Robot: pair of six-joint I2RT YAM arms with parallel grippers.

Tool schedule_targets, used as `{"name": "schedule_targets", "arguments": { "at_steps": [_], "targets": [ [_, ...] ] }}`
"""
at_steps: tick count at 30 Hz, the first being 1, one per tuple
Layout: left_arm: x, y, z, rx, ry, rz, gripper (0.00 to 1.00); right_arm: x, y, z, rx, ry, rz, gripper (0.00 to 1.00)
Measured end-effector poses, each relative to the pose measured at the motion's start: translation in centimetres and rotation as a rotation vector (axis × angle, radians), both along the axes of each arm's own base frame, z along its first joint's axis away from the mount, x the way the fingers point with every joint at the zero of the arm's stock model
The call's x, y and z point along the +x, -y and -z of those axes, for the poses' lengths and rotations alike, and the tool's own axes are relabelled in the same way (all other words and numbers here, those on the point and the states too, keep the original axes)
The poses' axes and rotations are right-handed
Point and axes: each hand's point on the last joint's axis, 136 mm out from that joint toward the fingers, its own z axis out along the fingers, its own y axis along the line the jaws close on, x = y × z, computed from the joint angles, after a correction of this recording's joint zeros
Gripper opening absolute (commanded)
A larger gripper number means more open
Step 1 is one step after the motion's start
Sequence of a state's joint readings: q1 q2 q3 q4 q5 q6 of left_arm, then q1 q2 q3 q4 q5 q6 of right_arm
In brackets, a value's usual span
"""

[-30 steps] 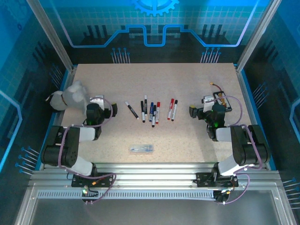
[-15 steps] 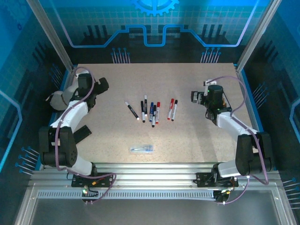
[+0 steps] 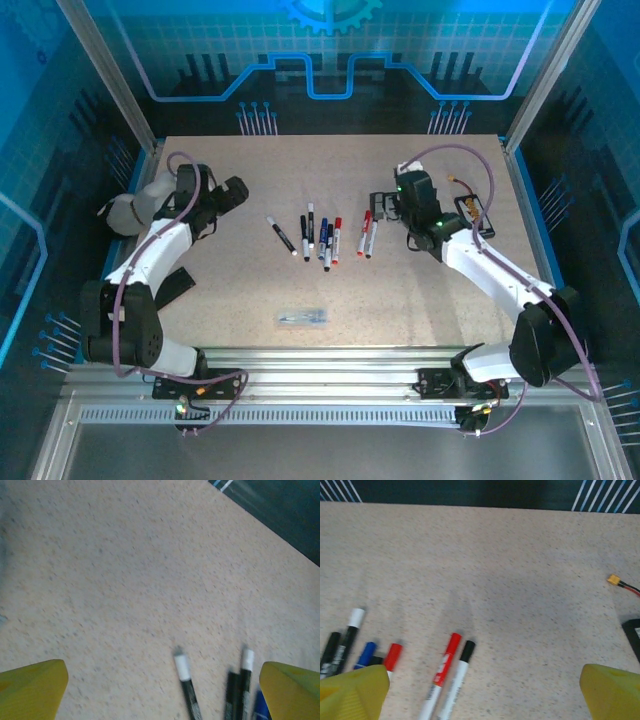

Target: Open the pen caps

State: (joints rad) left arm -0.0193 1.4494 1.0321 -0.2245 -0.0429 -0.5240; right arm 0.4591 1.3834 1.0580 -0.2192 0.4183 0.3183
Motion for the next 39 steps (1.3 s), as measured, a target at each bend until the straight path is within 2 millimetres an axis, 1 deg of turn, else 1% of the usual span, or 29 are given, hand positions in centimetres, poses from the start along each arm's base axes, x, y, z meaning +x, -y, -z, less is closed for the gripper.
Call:
{"name": "schedule_targets", "arguments": {
  "at_steps": [2, 3, 5, 6, 8, 10, 13, 17, 23, 28, 32, 39],
  "targets": [
    [0.0, 0.9, -0.6, -0.006, -0.027, 0.024, 0.99, 0.0, -1.5, -0.2, 0.011, -0.015, -0.022, 0.97],
    [0.1, 1.7, -1.2, -0.005, -0.028, 0.045, 0.99, 0.0, -2.4, 0.0, 0.013, -0.029, -0.04, 0.97],
    [0.3, 3.5, -2.2, 0.002, -0.014, 0.089, 0.99, 0.1, -4.3, 0.5, 0.007, -0.062, -0.077, 0.96],
    [0.1, 4.8, -2.6, 0.004, -0.011, 0.123, 0.99, 0.1, -5.3, 0.8, 0.0, -0.078, -0.096, 0.96],
    [-0.4, 6.8, -2.5, 0.01, -0.023, 0.181, 0.99, 0.1, -7.5, 1.5, -0.012, -0.11, -0.141, 0.94],
    [-1.2, 8.1, -2.1, 0.011, -0.055, 0.222, 0.99, 0.0, -9.2, 2.2, -0.018, -0.135, -0.178, 0.93],
    [-1.7, 8.1, -2.0, 0.013, -0.08, 0.227, 0.98, -0.2, -10.6, 3.0, -0.004, -0.169, -0.21, 0.91],
    [-1.9, 8.0, -1.7, 0.017, -0.096, 0.228, 0.97, 0.3, -11.9, 3.8, 0.032, -0.202, -0.224, 0.89],
    [-2.3, 7.7, -1.4, 0.031, -0.116, 0.221, 0.96, 0.4, -14.5, 5.7, 0.054, -0.263, -0.273, 0.87],
    [-2.3, 7.6, -1.0, 0.036, -0.127, 0.217, 0.94, 0.6, -16.5, 6.2, 0.06, -0.29, -0.31, 0.85],
    [-2.3, 7.6, -0.4, 0.04, -0.146, 0.215, 0.93, 1.0, -17.2, 6.5, 0.066, -0.302, -0.321, 0.84],
    [-2.2, 7.3, 0.8, 0.061, -0.178, 0.201, 0.9, 1.5, -18.4, 7.7, 0.072, -0.33, -0.341, 0.84]
  ]
}}
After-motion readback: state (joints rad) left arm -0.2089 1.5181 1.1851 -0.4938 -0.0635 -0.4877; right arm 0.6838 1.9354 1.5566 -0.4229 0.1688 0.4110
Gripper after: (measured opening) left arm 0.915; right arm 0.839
